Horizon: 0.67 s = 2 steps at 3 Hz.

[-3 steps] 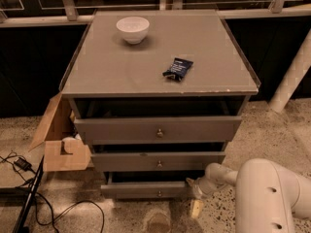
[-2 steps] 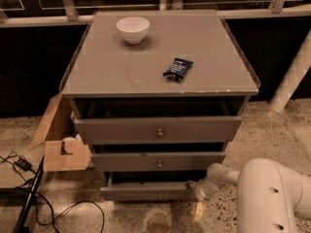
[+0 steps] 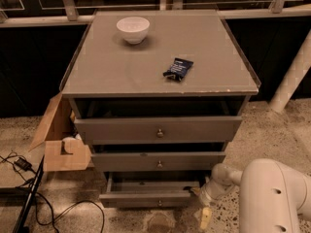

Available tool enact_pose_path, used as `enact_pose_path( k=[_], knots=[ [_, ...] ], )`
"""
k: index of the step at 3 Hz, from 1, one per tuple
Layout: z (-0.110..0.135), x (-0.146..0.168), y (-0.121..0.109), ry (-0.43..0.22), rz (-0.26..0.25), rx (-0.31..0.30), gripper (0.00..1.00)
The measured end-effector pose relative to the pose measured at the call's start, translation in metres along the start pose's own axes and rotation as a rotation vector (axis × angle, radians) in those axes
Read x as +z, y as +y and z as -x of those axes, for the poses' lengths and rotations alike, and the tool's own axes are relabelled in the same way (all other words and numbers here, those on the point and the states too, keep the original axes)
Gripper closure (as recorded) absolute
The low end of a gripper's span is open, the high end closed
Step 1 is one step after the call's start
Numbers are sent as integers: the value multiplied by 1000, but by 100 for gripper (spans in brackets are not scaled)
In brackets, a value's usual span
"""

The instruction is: Open bottom drawer

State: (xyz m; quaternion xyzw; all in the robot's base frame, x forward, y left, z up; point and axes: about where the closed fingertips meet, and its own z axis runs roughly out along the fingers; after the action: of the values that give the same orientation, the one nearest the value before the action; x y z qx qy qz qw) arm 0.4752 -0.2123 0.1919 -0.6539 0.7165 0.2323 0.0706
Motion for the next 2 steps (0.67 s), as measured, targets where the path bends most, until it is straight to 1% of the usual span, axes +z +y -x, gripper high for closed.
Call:
enact_pose_path(
  k=[2],
  knots=[
    [-13,-15,58,10,169,33,0]
  ],
)
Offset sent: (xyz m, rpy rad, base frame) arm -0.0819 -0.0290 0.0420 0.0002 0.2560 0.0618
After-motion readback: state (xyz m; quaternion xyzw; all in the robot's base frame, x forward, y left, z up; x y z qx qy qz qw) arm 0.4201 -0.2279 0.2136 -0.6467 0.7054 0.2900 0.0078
